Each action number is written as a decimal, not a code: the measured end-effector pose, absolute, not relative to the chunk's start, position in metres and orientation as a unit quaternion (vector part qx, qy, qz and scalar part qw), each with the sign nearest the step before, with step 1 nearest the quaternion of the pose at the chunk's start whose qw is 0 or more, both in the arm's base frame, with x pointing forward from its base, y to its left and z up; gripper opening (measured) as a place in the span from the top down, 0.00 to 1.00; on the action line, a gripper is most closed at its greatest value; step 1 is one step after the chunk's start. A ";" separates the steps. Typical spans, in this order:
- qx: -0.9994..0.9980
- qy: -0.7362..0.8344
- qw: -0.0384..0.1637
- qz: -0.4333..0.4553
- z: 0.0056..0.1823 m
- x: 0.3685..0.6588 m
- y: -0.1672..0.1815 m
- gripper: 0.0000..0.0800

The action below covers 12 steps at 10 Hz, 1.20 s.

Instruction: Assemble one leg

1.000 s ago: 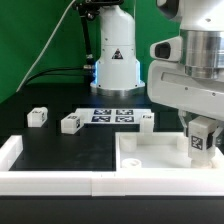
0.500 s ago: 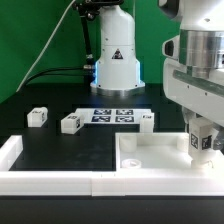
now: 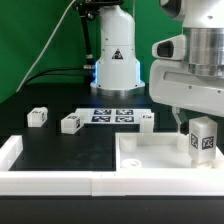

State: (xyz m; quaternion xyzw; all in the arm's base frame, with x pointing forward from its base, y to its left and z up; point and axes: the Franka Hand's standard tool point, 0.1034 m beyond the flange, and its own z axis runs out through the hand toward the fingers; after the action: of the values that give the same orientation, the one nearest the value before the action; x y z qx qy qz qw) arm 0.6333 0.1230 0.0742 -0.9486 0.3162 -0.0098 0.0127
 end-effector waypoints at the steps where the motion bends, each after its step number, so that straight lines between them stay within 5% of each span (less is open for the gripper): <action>1: -0.963 0.269 0.012 -0.011 0.074 0.634 0.122 0.19; 7: -1.000 -0.002 0.005 -0.017 0.074 0.635 0.117 0.19; 9: -1.000 0.000 0.005 -0.017 0.074 0.635 0.117 0.49; 12: -1.000 0.023 0.005 -0.016 0.074 0.635 0.117 0.64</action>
Offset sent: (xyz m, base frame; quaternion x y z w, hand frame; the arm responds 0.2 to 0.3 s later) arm -0.0031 0.0026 0.0012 0.0168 -0.0167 -0.2810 0.9594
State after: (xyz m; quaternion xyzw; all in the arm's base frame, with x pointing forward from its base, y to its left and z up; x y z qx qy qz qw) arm 0.6352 0.1165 0.0736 -0.9996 0.0230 -0.0163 0.0055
